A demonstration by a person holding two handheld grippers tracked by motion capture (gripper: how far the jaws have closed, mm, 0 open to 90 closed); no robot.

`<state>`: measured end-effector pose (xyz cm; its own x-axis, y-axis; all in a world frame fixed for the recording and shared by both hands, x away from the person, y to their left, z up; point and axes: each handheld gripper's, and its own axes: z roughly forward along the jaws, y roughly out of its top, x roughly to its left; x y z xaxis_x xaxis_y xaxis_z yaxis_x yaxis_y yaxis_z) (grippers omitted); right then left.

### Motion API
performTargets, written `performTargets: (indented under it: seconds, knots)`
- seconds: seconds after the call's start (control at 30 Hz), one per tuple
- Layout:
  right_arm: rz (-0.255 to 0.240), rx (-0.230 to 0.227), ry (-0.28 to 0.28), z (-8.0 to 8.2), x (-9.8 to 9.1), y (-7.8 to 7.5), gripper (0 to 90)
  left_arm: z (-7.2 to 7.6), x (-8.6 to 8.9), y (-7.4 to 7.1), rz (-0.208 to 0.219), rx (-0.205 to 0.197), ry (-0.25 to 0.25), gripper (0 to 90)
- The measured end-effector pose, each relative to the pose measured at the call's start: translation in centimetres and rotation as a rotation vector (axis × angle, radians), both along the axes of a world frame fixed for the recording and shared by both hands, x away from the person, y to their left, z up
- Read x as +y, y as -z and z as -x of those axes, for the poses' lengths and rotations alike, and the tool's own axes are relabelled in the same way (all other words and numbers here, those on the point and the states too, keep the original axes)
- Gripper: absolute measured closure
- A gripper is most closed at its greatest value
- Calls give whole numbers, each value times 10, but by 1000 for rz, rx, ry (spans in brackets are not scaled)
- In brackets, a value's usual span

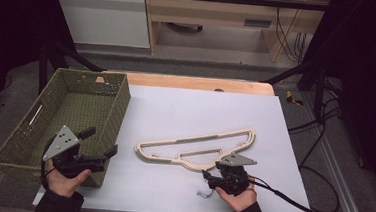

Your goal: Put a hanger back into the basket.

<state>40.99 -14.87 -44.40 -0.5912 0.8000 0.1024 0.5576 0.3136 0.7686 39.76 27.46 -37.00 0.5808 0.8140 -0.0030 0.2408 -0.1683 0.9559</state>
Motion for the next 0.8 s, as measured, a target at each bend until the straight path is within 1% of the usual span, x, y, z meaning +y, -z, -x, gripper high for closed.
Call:
performTargets:
  seconds: [0.03,0.1,0.13,0.17,0.2,0.23,0.27,0.3,0.33,0.4,0.43,0.47,0.5,0.53,0.57,0.67,0.73,0.8]
  knots:
    - [10,10,9,0,3,4,488,0,0,0,0,0,1,68]
    - [18,13,17,-1,3,6,504,0,-2,1,-2,2,3,68]
    - [18,29,31,-1,6,9,531,0,-2,1,-2,2,4,69]
    - [24,34,37,-1,6,10,545,0,-4,2,-5,3,6,69]
    - [37,40,35,-3,8,15,585,-1,-4,2,-7,5,8,70]
    - [37,40,35,-3,8,15,585,-1,-4,2,-7,5,8,70]
    - [38,62,35,-3,10,18,612,-1,-5,3,-9,5,9,70]
    - [43,59,33,-4,11,20,633,-1,-6,3,-11,5,9,71]
    - [43,59,33,-4,11,20,633,-1,-6,3,-11,5,9,71]
    - [48,73,38,-5,11,22,674,-1,-7,3,-11,8,10,72]
    - [45,88,42,-5,12,23,707,-1,-8,4,-12,8,11,72]
    - [45,88,42,-5,12,23,707,-1,-8,4,-12,8,11,73]
    - [50,94,40,-5,12,25,740,-1,-9,5,-17,10,14,73]
    - [50,94,40,-5,12,25,740,-1,-9,5,-17,10,14,73]
    - [47,109,47,-6,13,26,757,-1,-9,5,-17,11,15,74]
    - [42,116,45,-6,14,28,774,-2,-11,7,-24,15,19,74]
    - [36,130,44,-7,14,29,797,-2,-13,7,-30,17,22,74]
    - [29,137,52,-7,15,29,812,-2,-13,7,-32,17,20,75]
